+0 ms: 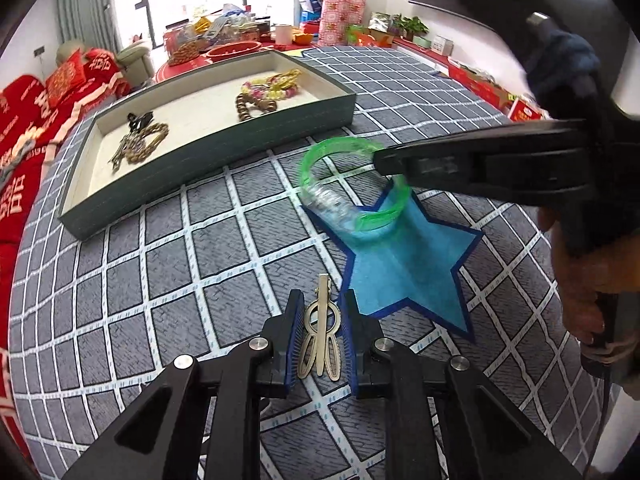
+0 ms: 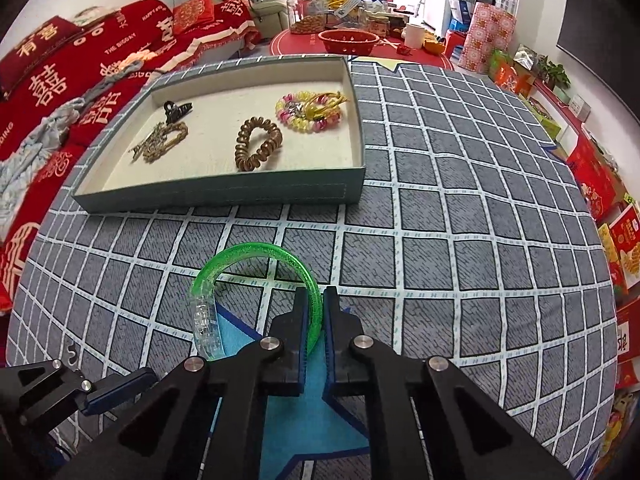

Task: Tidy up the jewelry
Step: 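Grasp the beige hair clips with the left tool while the right tool grasps the green bangle, then carry both items into the tray and open both tools to release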

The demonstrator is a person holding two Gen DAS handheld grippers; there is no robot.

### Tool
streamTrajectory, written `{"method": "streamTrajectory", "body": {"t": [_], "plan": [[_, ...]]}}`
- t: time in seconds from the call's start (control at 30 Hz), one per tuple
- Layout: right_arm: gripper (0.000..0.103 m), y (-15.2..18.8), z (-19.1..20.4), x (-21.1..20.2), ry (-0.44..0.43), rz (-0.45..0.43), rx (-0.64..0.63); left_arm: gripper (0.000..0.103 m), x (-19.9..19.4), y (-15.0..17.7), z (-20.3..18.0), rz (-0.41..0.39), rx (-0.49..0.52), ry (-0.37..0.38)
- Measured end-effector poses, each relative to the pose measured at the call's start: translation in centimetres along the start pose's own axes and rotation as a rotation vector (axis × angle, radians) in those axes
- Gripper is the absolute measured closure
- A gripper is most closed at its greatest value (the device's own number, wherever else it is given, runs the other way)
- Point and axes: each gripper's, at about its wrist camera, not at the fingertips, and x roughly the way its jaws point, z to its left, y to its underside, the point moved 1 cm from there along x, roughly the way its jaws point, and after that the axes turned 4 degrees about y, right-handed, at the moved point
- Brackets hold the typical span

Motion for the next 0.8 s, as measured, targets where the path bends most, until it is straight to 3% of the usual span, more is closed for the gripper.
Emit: {"method": "streamTrajectory", "body": {"t": [0.4, 0.8], "plan": [[0.095, 0.9, -1.7, -2.1, -0.076, -0.002, 0.105, 0.071, -2.6, -0.7, 2.7, -0.071, -0.053, -0.029], [0.095, 0.4, -1.0, -2.5, -0.072, 0.021, 0.113, 0.071, -5.0, -2.6, 6.8, -0.156, -0.101, -0.057]]}}
